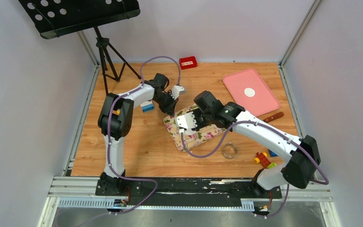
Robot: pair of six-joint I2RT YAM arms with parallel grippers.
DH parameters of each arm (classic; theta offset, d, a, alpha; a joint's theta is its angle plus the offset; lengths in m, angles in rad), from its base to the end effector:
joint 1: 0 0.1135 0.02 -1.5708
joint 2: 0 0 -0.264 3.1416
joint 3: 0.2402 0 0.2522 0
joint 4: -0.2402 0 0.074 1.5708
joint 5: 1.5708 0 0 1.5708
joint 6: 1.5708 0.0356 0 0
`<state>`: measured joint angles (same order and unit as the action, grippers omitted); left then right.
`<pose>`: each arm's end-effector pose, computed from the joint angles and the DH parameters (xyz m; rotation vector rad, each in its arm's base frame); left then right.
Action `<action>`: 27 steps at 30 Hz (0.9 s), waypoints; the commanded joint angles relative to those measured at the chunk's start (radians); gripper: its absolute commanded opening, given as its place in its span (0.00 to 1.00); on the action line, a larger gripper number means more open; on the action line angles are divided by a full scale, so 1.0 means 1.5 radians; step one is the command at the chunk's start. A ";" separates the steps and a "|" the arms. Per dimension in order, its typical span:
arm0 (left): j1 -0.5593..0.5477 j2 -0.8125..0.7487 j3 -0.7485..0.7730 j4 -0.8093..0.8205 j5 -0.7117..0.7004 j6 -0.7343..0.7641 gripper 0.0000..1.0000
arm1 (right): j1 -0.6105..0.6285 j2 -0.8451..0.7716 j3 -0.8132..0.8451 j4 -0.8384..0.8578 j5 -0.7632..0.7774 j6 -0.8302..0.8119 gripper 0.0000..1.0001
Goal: Roll out the dumpling wrappers from the dough
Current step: Flatten out the dough on the work surface.
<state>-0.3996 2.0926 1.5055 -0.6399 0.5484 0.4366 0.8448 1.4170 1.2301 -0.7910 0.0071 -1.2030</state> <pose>0.3833 -0.1820 0.1584 1.2147 2.4098 -0.7494 0.1945 0.2187 0.2969 -2.1813 1.3313 -0.1480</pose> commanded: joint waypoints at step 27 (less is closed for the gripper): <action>-0.013 -0.007 -0.013 -0.010 -0.019 0.013 0.00 | 0.127 0.090 -0.156 -0.036 0.050 -0.013 0.00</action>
<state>-0.4000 2.0926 1.5055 -0.6399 0.5480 0.4370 1.0080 1.5177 1.0687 -0.6060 0.1795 -1.2621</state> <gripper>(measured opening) 0.017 0.324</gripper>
